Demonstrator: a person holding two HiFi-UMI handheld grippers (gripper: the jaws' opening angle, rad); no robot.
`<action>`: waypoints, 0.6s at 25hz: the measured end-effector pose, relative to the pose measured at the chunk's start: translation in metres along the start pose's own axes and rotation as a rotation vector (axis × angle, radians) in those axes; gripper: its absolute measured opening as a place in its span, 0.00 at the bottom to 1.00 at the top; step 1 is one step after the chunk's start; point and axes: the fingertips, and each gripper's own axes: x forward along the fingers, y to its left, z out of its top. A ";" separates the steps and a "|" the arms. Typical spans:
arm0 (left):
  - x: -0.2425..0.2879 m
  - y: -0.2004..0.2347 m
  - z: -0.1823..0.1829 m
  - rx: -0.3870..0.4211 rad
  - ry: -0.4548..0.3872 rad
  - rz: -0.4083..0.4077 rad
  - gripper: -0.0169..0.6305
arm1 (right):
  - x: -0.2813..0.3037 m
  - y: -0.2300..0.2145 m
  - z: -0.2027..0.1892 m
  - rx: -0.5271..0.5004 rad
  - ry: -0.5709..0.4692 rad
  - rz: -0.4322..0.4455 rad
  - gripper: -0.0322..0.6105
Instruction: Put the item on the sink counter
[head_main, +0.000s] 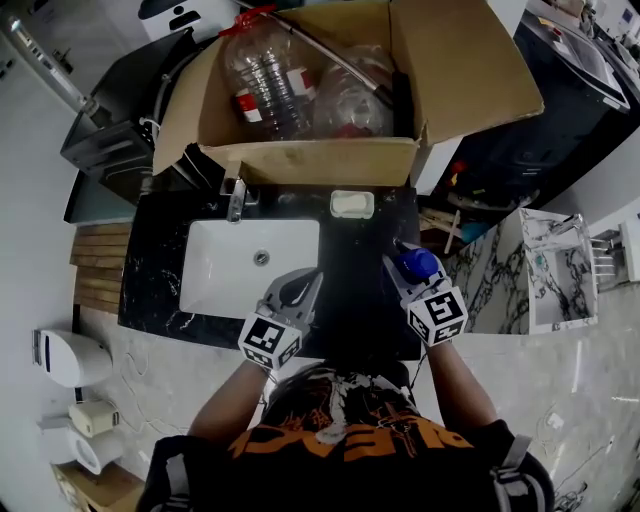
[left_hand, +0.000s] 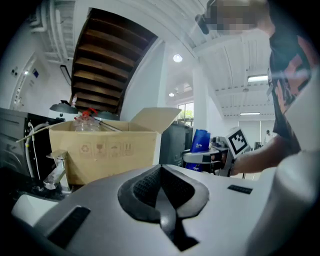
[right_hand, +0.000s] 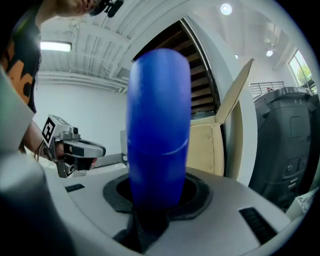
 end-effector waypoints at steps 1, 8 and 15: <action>0.004 0.003 -0.011 0.002 0.031 0.004 0.05 | 0.004 -0.003 -0.007 -0.011 0.014 0.001 0.26; 0.027 -0.003 -0.054 -0.025 0.158 -0.024 0.05 | 0.032 -0.017 -0.049 -0.019 0.071 0.026 0.26; 0.044 -0.011 -0.074 -0.032 0.214 -0.042 0.05 | 0.051 -0.032 -0.076 0.005 0.109 0.027 0.26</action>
